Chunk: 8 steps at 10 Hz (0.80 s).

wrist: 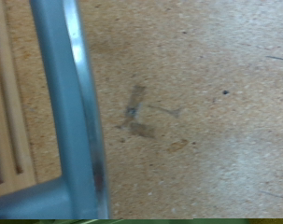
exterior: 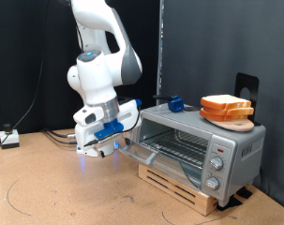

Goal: Make a piece of toast with the oven

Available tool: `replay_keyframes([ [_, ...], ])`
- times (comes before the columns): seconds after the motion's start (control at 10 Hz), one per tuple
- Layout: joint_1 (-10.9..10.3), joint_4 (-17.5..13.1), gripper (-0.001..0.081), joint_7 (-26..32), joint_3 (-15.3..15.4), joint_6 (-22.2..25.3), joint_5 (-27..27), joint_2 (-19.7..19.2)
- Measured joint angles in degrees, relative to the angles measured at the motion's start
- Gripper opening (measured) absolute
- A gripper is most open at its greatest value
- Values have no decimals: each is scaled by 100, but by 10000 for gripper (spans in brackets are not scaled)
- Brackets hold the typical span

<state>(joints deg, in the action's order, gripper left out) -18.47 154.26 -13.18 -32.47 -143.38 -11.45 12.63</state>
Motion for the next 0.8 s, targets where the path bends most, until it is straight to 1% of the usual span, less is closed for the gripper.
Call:
replay_keyframes([
  [0.1,-1,-55,809,117,-38,-104,-110,-175],
  [0.3,-24,-226,809,438,-58,-232,-631,-541],
  [0.5,-157,-457,809,775,-26,-326,-1236,-899],
  [0.6,-193,-572,809,824,27,-338,-1424,-1066],
  [0.8,-216,-732,809,840,74,-338,-1523,-1347],
])
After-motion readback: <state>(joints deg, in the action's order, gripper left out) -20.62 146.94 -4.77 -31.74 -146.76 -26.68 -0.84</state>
